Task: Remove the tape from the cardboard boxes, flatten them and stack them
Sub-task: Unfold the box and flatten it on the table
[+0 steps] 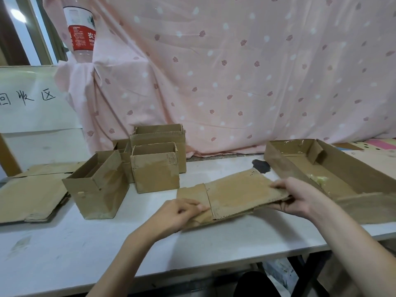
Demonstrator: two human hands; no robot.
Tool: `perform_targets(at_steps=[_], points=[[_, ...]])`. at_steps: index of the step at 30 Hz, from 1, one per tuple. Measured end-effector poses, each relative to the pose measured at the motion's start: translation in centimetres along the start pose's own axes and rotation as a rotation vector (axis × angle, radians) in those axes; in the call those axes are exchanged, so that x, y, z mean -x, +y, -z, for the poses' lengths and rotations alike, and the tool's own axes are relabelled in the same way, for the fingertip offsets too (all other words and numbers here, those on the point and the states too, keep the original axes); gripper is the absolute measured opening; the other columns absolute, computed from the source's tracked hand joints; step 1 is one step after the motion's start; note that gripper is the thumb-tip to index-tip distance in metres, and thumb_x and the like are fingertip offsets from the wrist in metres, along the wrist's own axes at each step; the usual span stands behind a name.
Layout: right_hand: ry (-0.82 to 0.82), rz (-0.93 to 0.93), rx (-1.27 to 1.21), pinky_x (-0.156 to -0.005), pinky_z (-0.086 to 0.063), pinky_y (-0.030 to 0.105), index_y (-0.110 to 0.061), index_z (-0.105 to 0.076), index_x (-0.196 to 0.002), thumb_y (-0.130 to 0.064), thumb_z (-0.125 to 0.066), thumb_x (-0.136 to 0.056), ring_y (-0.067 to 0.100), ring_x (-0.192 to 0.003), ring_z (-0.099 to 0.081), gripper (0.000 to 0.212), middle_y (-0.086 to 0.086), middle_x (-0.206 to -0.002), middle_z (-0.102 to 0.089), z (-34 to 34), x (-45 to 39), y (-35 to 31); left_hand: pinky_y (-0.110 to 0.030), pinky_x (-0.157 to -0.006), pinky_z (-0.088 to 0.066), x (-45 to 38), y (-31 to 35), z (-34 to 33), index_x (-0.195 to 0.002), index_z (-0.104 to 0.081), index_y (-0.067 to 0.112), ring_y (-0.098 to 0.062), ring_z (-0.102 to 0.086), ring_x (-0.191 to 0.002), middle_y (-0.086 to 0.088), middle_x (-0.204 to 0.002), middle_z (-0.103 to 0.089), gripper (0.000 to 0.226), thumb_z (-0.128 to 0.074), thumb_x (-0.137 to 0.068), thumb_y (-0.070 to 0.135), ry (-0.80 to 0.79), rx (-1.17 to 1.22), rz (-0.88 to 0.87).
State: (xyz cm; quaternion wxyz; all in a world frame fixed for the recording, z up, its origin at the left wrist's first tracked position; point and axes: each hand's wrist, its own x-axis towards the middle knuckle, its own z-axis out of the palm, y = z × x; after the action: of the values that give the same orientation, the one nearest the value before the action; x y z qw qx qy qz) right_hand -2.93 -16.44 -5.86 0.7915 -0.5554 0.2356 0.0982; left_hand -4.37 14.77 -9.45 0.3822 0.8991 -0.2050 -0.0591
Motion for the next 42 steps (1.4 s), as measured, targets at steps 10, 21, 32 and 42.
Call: perform_targets(at_steps=[10, 21, 32, 42], points=[[0.284, 0.253, 1.570, -0.093, -0.044, 0.037, -0.009, -0.039, -0.140, -0.038, -0.046, -0.102, 0.034, -0.124, -0.049, 0.049, 0.018, -0.141, -0.043, 1.2, -3.9, 3.3, -0.052, -0.118, -0.013, -2.4, -2.9, -6.0, -0.147, -0.026, 0.057, -0.020, -0.008, -0.145, 0.011, -0.153, -0.018, 0.066, -0.030, -0.086, 0.082, -0.194, -0.584, 0.026], [0.223, 0.342, 1.910, -0.112, -0.030, 0.051, -0.033, -0.023, -0.156, -0.055, -0.016, -0.103, 0.039, -0.142, -0.027, 0.057, 0.023, -0.154, -0.035, -0.6, -7.3, 6.0, -0.052, -0.122, -0.003, -5.1, -2.0, -5.8, -0.149, -0.040, 0.038, -0.019, -0.013, -0.149, 0.003, -0.160, -0.022, 0.061, -0.042, -0.097, 0.004, -0.110, -0.652, -0.013], [0.117, 0.317, 1.749, -0.087, -0.044, 0.031, -0.010, -0.064, -0.121, -0.040, -0.036, -0.107, 0.030, -0.113, -0.059, 0.043, 0.017, -0.132, -0.055, -4.9, -2.9, 6.8, -0.053, -0.120, 0.012, -6.6, -2.3, -8.8, -0.158, 0.000, 0.034, -0.027, 0.013, -0.152, -0.010, -0.165, 0.010, 0.057, -0.013, -0.105, 0.051, -0.146, -0.586, 0.185], [0.153, 0.516, 1.704, -0.124, 0.007, 0.045, -0.019, -0.004, -0.161, -0.046, -0.011, -0.103, 0.021, -0.155, 0.006, 0.064, 0.002, -0.168, 0.003, -5.3, -9.1, 10.0, -0.048, -0.122, 0.009, -9.0, -3.1, -9.7, -0.158, -0.008, 0.016, -0.015, 0.008, -0.152, 0.000, -0.167, 0.005, 0.065, -0.014, -0.103, 0.049, 0.062, -0.600, 0.206]])
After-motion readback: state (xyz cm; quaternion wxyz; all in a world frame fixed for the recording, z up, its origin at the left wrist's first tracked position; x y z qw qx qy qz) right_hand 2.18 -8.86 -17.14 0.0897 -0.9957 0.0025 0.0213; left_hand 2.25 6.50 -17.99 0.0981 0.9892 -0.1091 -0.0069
